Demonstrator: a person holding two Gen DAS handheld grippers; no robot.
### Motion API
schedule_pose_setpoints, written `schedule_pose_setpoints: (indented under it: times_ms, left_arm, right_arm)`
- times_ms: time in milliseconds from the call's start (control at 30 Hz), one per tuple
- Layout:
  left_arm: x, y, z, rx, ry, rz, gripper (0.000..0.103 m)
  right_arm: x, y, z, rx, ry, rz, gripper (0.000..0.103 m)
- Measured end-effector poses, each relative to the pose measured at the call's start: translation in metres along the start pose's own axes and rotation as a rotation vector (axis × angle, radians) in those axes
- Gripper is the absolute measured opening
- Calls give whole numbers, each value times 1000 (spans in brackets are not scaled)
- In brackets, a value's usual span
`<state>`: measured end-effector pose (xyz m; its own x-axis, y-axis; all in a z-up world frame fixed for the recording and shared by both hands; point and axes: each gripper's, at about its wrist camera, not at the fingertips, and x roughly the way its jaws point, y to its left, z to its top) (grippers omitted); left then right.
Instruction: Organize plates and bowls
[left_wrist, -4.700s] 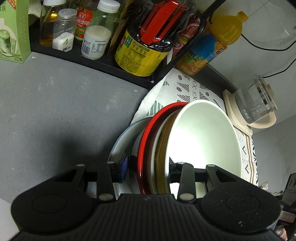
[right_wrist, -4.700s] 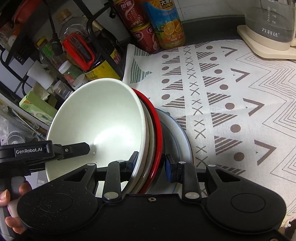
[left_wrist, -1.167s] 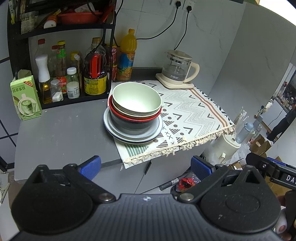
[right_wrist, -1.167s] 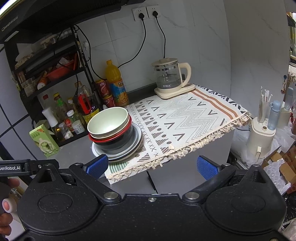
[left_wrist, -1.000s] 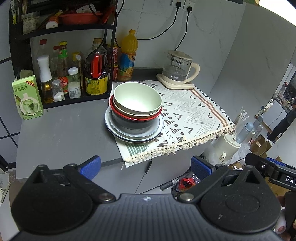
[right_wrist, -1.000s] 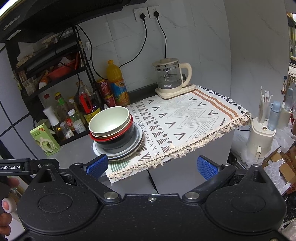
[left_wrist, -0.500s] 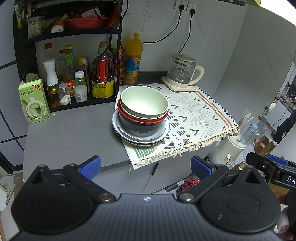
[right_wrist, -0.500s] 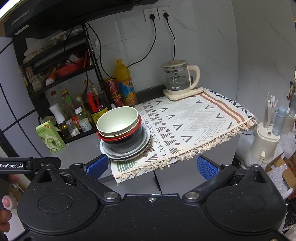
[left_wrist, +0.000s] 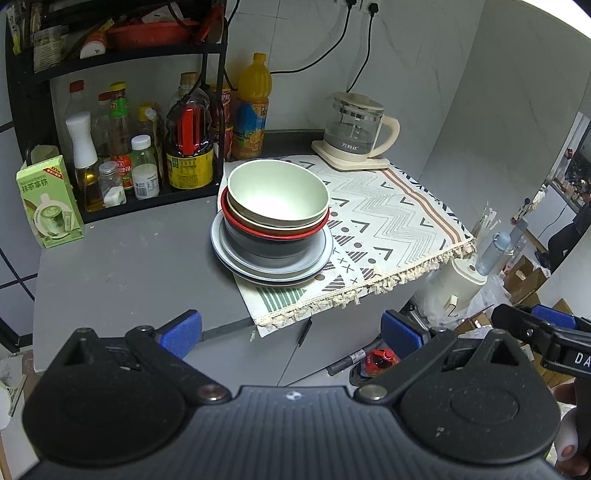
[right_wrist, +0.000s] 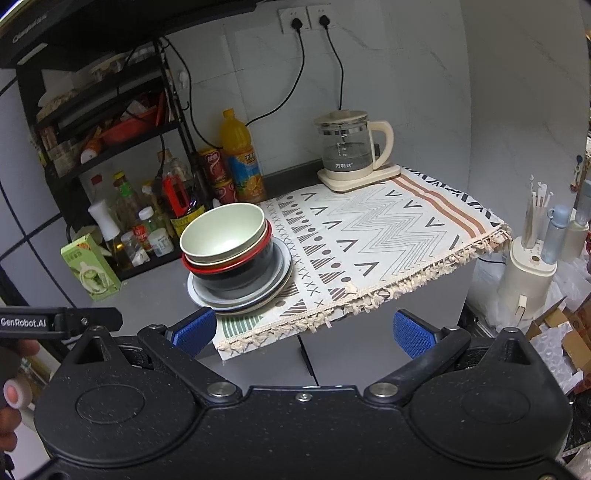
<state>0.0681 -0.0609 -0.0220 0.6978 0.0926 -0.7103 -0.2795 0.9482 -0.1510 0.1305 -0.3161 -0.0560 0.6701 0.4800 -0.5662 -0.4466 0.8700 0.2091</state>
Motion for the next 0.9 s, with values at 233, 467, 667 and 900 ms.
schedule_pose_setpoints:
  times_ms: [233, 467, 667, 900]
  left_arm:
    - [5, -4, 2, 4, 10, 13, 102]
    - [8, -7, 6, 9, 8, 20, 102]
    - [11, -11, 5, 19, 6, 26, 102]
    - [12, -9, 11, -2, 4, 30, 102]
  right_arm:
    - [5, -7, 2, 19, 6, 8, 103]
    - [9, -11, 5, 16, -5, 13, 103]
    - [13, -14, 5, 9, 7, 13, 103]
    - [17, -12, 10, -26, 19, 19, 103]
